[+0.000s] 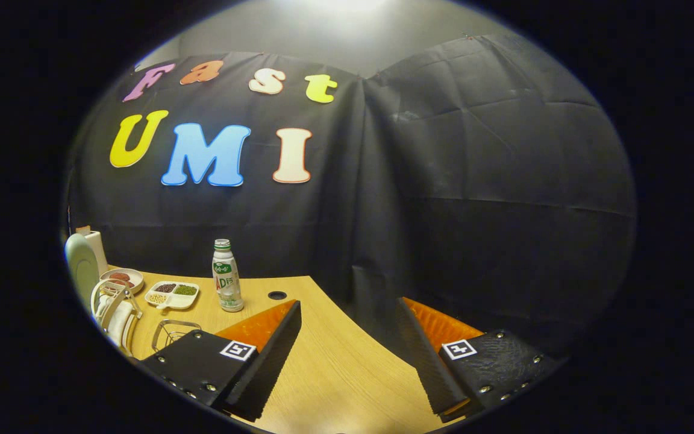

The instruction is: Take the plate from the dish rack, then take the spoon from the basket and place it into the plate.

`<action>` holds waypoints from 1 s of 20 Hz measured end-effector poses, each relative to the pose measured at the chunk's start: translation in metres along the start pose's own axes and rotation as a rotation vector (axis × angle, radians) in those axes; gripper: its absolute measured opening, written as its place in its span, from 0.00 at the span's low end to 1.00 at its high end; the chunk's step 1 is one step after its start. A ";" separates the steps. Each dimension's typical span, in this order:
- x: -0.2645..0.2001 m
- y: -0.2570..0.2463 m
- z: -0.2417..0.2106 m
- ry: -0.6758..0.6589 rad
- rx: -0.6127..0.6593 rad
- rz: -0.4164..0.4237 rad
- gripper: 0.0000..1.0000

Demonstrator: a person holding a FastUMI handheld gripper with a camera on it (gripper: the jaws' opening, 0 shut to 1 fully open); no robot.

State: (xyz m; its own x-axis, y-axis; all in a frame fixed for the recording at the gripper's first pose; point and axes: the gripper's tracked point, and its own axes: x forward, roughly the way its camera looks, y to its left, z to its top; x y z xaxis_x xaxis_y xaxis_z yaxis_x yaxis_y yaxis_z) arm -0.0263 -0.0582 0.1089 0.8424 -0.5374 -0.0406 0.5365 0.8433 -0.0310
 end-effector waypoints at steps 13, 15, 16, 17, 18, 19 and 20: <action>-0.119 0.146 0.060 0.033 0.052 0.095 0.97; -0.127 0.188 0.062 0.042 0.067 0.167 0.97; -0.130 0.208 0.062 0.046 0.073 0.201 0.97; -0.133 0.227 0.062 0.053 0.082 0.235 0.97; -0.136 0.247 0.062 0.064 0.092 0.271 0.97; -0.138 0.267 0.059 0.080 0.103 0.310 0.97; -0.139 0.287 0.055 0.099 0.109 0.345 0.97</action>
State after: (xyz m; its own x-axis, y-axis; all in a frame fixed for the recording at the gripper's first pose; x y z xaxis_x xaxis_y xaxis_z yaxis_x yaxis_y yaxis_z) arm 0.0138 0.2587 0.1604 0.9685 -0.2146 -0.1263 0.2284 0.9676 0.1077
